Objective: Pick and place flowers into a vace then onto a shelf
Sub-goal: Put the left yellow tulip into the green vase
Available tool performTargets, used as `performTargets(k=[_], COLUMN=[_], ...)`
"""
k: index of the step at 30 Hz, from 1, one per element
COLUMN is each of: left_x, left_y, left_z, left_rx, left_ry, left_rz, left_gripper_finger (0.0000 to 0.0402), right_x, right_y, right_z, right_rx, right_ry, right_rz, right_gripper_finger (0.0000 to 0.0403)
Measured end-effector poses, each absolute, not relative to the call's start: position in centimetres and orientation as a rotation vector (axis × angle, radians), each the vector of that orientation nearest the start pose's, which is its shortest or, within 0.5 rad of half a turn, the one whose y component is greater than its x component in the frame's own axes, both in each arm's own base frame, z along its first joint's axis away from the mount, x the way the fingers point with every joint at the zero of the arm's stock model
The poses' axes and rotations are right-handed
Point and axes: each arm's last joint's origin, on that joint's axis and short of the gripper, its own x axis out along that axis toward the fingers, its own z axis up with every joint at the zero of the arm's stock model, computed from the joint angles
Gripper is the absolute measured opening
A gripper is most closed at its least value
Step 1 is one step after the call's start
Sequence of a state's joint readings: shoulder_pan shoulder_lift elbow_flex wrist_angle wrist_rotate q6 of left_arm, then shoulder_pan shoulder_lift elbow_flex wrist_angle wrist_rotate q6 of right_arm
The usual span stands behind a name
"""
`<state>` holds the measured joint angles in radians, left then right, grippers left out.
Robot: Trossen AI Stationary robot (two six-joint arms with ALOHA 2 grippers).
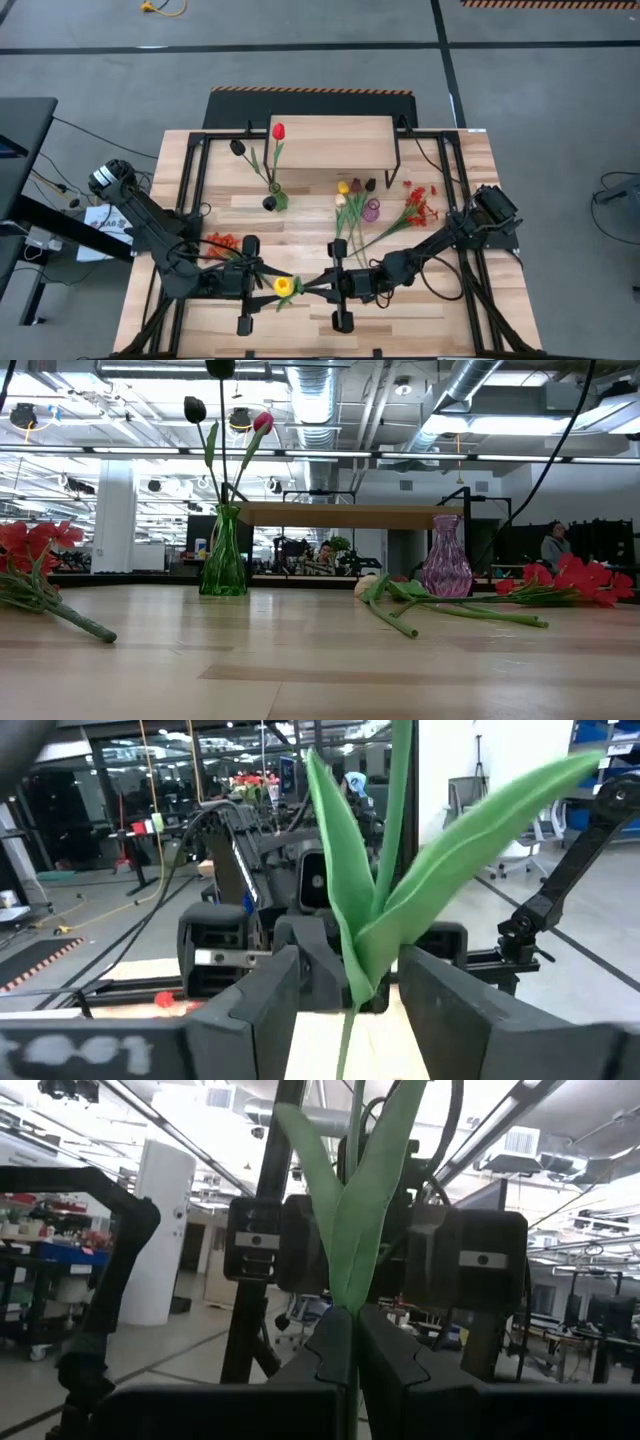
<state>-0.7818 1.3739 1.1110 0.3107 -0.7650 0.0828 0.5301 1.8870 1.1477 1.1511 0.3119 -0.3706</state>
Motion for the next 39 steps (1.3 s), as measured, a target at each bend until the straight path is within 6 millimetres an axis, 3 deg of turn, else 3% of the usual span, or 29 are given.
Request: performTargets(k=[10, 22, 30, 35, 39], left_x=[23.6, 24.8, 24.9, 24.9, 24.9], left_y=[-20.2, -18.9, -18.9, -18.8, -18.8], left_z=[35.5, 35.6, 35.6, 35.6, 35.9], left_rx=[0.037, -0.01, 0.053, 0.069, 0.096], left_ry=[0.011, 0.006, 0.004, 0.001, -0.023], left_rz=[-0.008, -0.046, -0.054, -0.013, -0.02], left_gripper_finger=[0.019, 0.0199, 0.0199, 0.0176, 0.0118], right_x=[35.9, 36.1, 36.2, 36.2, 36.2], right_y=[19.9, 19.7, 19.7, 19.7, 19.7], right_z=[27.2, 27.0, 27.0, 26.9, 26.9], right_rx=[-0.192, -0.196, -0.195, -0.194, -0.196], right_ry=[-0.41, -0.392, -0.386, -0.384, -0.379], right_rz=[0.14, 0.135, 0.137, 0.135, 0.134], right_gripper_finger=[0.0003, 0.0003, 0.0003, 0.0003, 0.0003])
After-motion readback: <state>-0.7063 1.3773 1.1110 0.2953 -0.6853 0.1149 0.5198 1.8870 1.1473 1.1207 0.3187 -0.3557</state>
